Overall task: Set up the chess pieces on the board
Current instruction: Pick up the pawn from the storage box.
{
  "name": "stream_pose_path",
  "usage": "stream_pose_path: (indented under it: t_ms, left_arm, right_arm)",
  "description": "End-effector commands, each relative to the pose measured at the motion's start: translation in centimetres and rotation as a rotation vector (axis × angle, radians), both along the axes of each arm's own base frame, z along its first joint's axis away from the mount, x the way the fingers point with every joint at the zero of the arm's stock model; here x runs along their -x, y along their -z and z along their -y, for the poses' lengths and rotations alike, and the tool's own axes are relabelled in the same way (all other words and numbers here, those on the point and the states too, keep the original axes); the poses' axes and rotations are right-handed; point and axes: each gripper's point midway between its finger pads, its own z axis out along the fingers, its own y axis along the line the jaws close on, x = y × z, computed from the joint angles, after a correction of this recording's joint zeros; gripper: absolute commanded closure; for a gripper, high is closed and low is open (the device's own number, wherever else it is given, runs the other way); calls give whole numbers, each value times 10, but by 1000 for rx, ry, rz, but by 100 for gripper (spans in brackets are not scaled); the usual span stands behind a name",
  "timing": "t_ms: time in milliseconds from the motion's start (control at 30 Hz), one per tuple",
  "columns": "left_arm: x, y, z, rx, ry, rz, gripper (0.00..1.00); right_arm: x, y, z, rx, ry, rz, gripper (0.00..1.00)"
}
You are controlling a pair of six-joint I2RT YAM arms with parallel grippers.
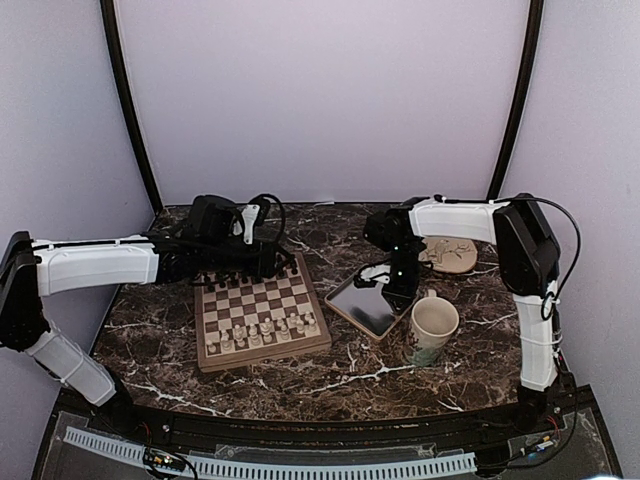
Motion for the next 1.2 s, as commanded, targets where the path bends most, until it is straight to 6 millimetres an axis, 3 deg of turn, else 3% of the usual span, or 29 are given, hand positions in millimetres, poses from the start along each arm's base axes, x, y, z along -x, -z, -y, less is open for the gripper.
stream_pose_path:
  t_ms: [0, 500, 667, 933, 1167]
  left_arm:
    - [0, 0, 0, 21, 2, 0, 41]
    - [1, 7, 3, 33, 15, -18, 41]
    - [2, 8, 4, 32, 18, -19, 41]
    - [5, 6, 3, 36, 22, -26, 42]
    - [6, -4, -5, 25, -3, -10, 42]
  right_arm:
    - [1, 18, 8, 66, 11, -5, 80]
    - [-7, 24, 27, 161, -3, 68, 78]
    - [-8, 20, 23, 138, -3, 78, 85]
    - [-19, -5, -11, -49, 17, 89, 93]
    - [-38, -60, -70, -371, 1, 160, 92]
